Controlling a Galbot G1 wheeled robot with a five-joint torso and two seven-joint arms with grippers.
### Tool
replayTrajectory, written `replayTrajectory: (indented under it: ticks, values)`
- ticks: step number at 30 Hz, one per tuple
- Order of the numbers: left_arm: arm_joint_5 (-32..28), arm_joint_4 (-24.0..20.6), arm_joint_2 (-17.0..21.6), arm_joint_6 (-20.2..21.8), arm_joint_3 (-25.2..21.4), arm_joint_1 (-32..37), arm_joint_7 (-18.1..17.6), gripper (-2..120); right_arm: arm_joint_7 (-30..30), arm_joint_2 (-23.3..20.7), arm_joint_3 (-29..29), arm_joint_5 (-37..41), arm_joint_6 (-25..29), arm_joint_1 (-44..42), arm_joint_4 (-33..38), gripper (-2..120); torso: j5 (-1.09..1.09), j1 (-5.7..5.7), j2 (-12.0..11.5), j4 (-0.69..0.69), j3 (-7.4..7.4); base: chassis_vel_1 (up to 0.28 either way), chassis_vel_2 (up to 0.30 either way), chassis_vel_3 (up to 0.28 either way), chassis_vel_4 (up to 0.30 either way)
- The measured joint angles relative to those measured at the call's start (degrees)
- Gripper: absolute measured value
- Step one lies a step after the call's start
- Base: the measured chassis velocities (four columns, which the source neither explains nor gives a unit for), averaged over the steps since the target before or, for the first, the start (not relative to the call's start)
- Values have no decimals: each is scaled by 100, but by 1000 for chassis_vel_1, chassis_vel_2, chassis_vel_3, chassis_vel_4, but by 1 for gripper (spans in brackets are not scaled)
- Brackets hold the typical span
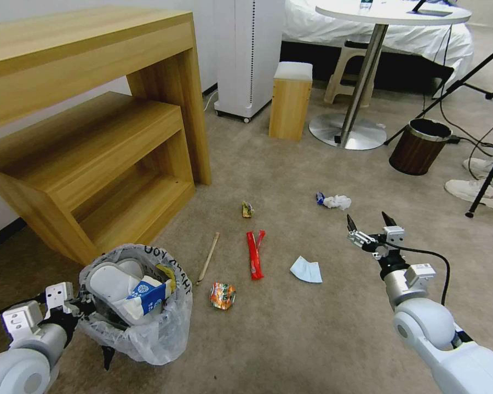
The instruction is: Pick up the trash bin and place the garbage on the floor into it.
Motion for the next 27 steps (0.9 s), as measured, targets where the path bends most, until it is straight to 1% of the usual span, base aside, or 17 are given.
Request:
replayTrajectory:
  ticks: [3, 8, 10, 11, 13, 14, 16, 17, 18, 19, 22, 23, 25, 26, 27]
  values:
    - [18, 10, -19, -1, 21, 1, 0, 0, 2, -1, -92, 41, 9, 46, -29, 99, -1, 0, 0, 0, 0, -38, 27, 31, -32]
    - [24, 29, -29, -2, 30, -11, 1, 0, -50, -57, -291, 164, -132, 166, -54, 100, -1, 0, 0, 0, -1, 0, 0, 0, 0]
    - [24, 38, -30, -3, 30, -11, 2, 0, -162, -80, -375, 308, -193, 240, -85, 100, 0, 0, 0, -1, -1, 0, 0, 0, 0]
    - [25, 47, -34, -10, 29, -11, 3, 0, -411, -102, -465, 529, -190, 315, -138, 100, 0, 0, 0, -1, -1, 0, 0, 0, 0]
    - [32, 57, -51, -17, 29, -9, 6, 0, -1071, -115, -638, 949, -19, 498, -316, 100, 0, 0, 0, 1, -1, 0, 0, 0, 0]
    - [32, 57, -51, -17, 29, -9, 6, 0, -1071, -115, -638, 949, -19, 498, -316, 100, 0, 0, 0, 1, -1, 0, 0, 0, 0]
    - [50, 67, -76, -23, 33, -13, 6, 0, -1662, -106, -890, 1432, 267, 682, -492, 100, 0, 0, 0, 1, -1, 0, 0, 0, 0]
    - [58, 68, -88, -23, 36, -14, 6, 0, -1822, -89, -989, 1582, 352, 758, -559, 100, 0, 0, 0, 0, -1, 0, 0, 0, 0]
    - [68, 68, -100, -26, 39, -13, 6, 0, -1967, -67, -1108, 1731, 438, 843, -645, 100, -1, 0, 0, 1, -1, 0, 0, 0, 0]
    - [68, 68, -100, -26, 39, -13, 6, 0, -1967, -67, -1108, 1731, 438, 843, -645, 100, -1, 0, 0, 1, -1, 0, 0, 0, 0]
    - [109, 77, -141, -34, 52, 2, 9, 0, -2300, 11, -1540, 2141, 660, 1143, -1019, 100, 0, 0, 0, -1, 0, 0, 0, 0, 0]
    - [109, 77, -141, -34, 52, 2, 9, 0, -2300, 11, -1540, 2141, 660, 1143, -1019, 100, 0, 0, 0, -1, 0, 0, 0, 0, 0]
    - [136, 92, -165, -35, 62, 7, 9, 0, -2570, 65, -1892, 2418, 887, 1366, -1300, 100, -1, 0, 0, -1, -1, 0, 0, 0, 0]
    - [152, 96, -189, -36, 71, 9, 9, 0, -2795, 109, -2147, 2592, 1004, 1551, -1551, 100, 0, 0, 0, 0, -1, 0, 0, 0, 0]
    - [152, 96, -189, -36, 71, 9, 9, 0, -2795, 109, -2147, 2592, 1004, 1551, -1551, 100, 0, 0, 0, 0, -1, 0, 0, 0, 0]
